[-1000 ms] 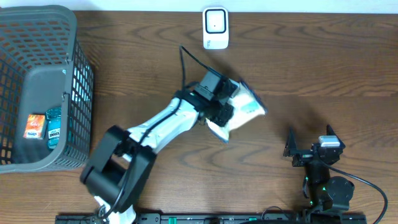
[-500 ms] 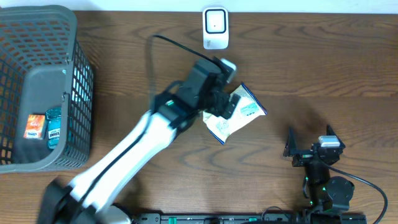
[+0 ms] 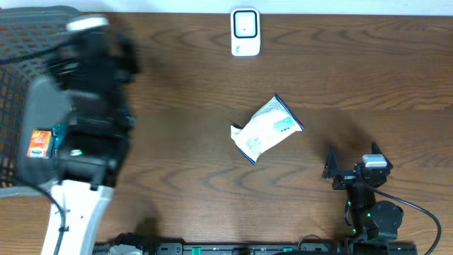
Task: Scan the item barcode
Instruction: 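Return the left gripper into the basket toward the teal mouthwash bottle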
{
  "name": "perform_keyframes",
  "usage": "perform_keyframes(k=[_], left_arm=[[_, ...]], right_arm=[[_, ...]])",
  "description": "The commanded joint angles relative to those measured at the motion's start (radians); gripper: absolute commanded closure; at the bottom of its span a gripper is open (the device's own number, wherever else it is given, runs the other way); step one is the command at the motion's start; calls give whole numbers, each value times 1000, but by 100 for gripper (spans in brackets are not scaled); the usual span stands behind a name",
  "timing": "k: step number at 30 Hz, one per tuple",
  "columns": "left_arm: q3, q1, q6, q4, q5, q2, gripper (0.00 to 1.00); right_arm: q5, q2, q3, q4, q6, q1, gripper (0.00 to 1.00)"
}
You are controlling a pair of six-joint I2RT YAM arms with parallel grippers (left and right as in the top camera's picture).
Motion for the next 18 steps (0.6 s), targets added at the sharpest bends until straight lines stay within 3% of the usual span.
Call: perform_keyframes(k=[1,3,6,10,14,18], left_arm=[[15,265,-64,-62,138,-24,2],[15,431,-99,-115,359,-14,2],[14,591,-224,-158,501,11,2],[14,754,-282,-192,674,63,2],[14,826,-279,-253,739,142,2],[14,830,-200,-321,738,247,2]], right_arm=[[8,0,-2,-3,7,-8,1],[8,0,-2,-3,7,-8,1],[8,0,-2,-3,7,-8,1],[8,0,-2,-3,7,-8,1],[8,0,-2,-3,7,-8,1],[8,0,-2,-3,7,-8,1]])
